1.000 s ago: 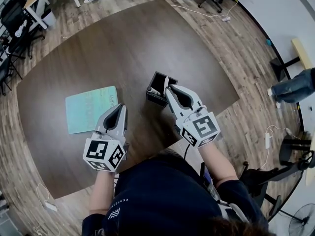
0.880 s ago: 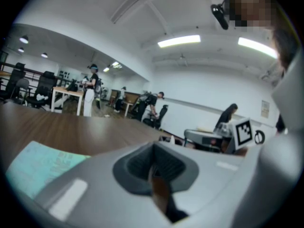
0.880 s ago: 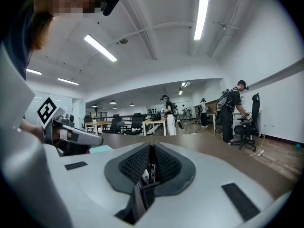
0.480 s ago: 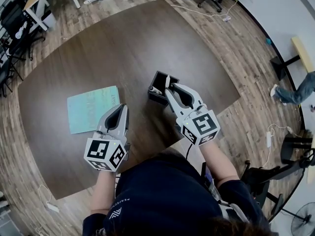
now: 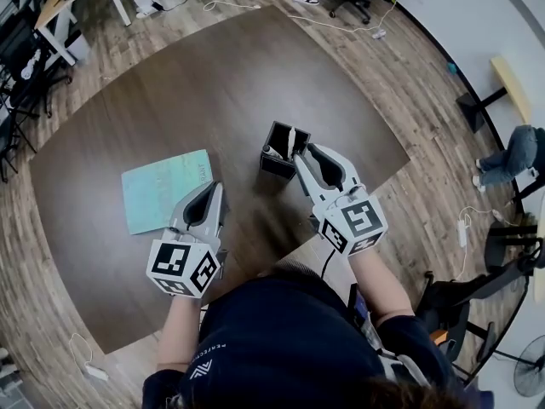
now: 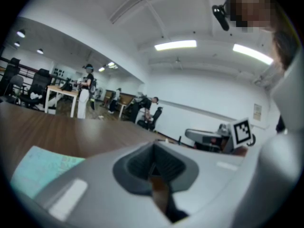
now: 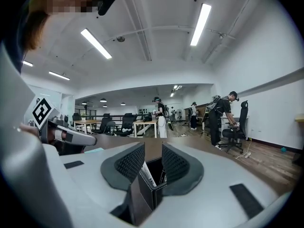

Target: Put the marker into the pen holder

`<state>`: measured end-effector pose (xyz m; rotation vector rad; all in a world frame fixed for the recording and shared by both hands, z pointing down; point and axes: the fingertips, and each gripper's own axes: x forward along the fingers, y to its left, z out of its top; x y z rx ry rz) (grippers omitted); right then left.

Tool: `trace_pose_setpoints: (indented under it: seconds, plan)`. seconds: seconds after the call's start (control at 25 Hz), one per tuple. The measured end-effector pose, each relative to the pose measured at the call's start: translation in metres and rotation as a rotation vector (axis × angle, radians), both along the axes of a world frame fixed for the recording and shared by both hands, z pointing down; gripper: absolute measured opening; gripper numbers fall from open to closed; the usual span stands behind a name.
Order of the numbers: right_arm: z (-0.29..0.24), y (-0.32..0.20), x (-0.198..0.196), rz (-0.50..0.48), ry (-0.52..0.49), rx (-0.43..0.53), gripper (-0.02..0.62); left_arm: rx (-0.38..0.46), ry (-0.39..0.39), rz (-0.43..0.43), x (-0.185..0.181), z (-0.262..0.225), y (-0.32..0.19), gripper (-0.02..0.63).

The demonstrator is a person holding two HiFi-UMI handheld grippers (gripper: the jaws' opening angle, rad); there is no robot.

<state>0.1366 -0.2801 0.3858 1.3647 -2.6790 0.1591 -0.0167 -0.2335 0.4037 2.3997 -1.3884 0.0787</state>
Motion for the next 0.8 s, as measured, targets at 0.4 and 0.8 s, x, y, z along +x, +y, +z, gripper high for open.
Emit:
trace_pose_setpoints:
  seconds: [0.4, 0.8]
  plan:
    - [-0.011, 0.035, -0.011, 0.039, -0.030, -0.020, 0.046, 0.006, 0.011, 0.032, -0.011, -0.011, 0.018, 0.006]
    - [-0.004, 0.060, -0.003, 0.090, -0.025, -0.068, 0.020, 0.014, 0.028, 0.045, -0.011, -0.011, 0.028, 0.006]
